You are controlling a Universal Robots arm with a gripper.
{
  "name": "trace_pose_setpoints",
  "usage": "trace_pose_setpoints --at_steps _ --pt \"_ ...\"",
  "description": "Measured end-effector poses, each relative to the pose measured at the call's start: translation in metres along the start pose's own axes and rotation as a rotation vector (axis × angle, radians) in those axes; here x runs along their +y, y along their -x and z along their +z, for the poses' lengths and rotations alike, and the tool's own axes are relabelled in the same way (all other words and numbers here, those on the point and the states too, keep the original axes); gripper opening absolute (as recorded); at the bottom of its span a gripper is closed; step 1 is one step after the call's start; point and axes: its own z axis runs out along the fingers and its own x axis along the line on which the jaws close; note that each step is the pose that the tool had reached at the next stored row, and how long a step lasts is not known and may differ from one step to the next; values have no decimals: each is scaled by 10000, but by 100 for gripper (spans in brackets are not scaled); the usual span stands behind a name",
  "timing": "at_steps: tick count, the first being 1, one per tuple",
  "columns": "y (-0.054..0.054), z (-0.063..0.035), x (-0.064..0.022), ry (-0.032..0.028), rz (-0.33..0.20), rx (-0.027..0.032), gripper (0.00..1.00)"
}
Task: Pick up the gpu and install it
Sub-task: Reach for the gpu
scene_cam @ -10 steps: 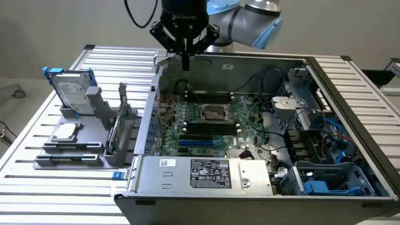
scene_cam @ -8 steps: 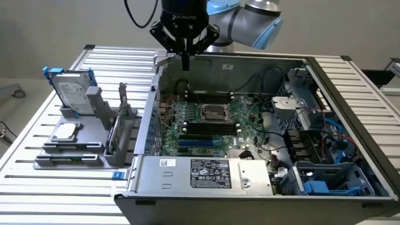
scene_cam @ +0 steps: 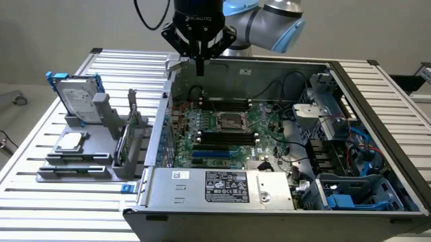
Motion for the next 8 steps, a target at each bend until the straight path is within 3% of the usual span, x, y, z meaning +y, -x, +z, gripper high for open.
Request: trace_pose_setpoints --at_steps 5,8 --pt "-33 -2 -2 -4 2 14 11" --pt "-132 -2 -9 -6 4 80 11"
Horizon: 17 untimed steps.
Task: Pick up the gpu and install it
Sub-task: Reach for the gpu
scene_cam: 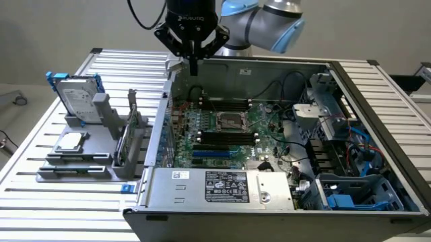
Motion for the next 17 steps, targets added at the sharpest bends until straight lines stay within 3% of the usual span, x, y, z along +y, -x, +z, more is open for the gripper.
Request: trace_pose_setpoints --at_steps 3,6,8,17 --pt "-114 1 -8 -7 4 103 11" --pt "-225 1 -16 -20 13 268 11" --pt "-314 6 -22 -24 14 329 11" --pt "-725 71 -49 -32 16 338 11"
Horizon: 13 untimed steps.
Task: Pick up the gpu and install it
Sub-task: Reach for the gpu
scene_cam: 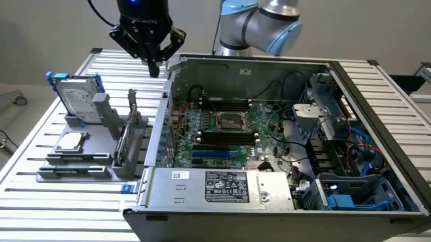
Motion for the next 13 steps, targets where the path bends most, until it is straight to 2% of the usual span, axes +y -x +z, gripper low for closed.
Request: trace_pose_setpoints --at_steps 13 --pt "-588 113 -37 -111 3 4 11"
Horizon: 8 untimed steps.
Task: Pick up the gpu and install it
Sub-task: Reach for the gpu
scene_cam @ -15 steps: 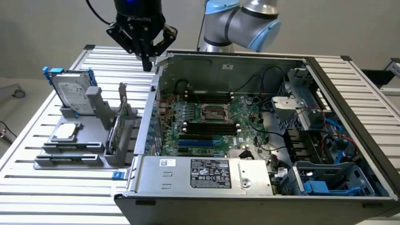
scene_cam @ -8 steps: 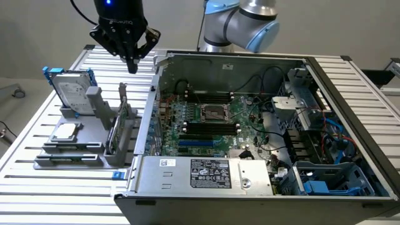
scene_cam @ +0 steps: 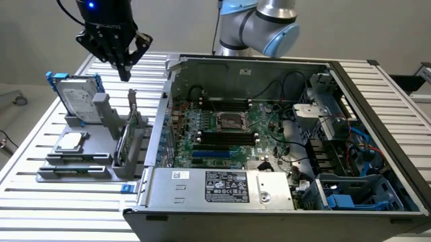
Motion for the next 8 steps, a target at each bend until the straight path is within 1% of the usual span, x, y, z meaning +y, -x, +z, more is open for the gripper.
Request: trace_pose_setpoints --at_steps 2,4,6,8 --pt "-91 12 -6 -26 0 10 11" --pt "-180 21 -11 -73 2 19 11" --pt "-249 28 -15 -158 -8 17 11" --pt "-276 36 -16 -274 -115 11 11"
